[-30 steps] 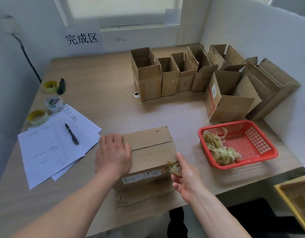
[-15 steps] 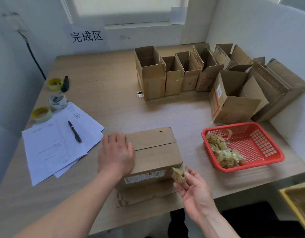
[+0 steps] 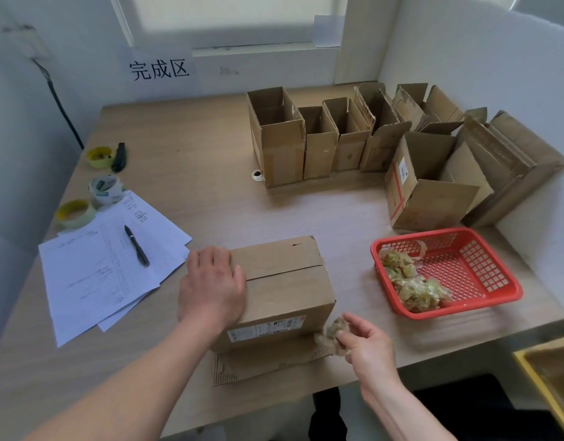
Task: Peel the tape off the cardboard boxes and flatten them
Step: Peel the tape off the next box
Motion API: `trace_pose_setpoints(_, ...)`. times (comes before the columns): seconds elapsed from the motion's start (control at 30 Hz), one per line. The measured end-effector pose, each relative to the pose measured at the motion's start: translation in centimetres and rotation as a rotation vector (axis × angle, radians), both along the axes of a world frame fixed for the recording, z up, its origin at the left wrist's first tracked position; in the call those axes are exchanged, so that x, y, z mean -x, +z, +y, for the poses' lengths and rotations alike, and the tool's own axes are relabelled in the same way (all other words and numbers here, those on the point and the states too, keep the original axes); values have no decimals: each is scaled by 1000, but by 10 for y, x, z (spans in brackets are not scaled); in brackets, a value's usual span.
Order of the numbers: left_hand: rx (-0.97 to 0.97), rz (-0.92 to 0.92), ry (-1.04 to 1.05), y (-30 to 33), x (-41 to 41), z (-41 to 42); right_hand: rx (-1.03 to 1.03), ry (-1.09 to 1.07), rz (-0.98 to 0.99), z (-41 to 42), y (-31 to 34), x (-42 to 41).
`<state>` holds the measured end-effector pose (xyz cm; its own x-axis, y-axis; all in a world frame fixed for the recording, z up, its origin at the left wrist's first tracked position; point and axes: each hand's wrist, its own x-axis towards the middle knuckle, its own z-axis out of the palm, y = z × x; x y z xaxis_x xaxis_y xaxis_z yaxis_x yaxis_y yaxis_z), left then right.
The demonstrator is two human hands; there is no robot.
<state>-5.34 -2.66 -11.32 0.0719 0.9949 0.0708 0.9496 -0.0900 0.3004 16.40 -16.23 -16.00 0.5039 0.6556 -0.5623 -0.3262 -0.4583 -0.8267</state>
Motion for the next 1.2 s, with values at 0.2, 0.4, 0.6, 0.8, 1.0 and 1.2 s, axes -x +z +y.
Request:
trace_pose_setpoints(0.2,20,-1,-2,0,1,1,-87,-159,-40,5,10,-28)
trace_pose_setpoints(0.4,46,24,-30,5,-20,14,-131,-146,-456,31,40,-89)
trace_pose_setpoints(0.6,57,25,-56,4,-64,21,-19,-41,-864,62,51,-153)
trace_pose_setpoints(0.8,8,-2,-59,2,-71,23,218,334,-1083,88,14,-173)
trace_pose_setpoints(1.0,-24,-13,-75,7,-72,22,344,532,-1133,97,-22,-175)
trace_pose_setpoints(1.2,-19,-11,-48,6,-73,24,234,665,-1285,95,-44,-180)
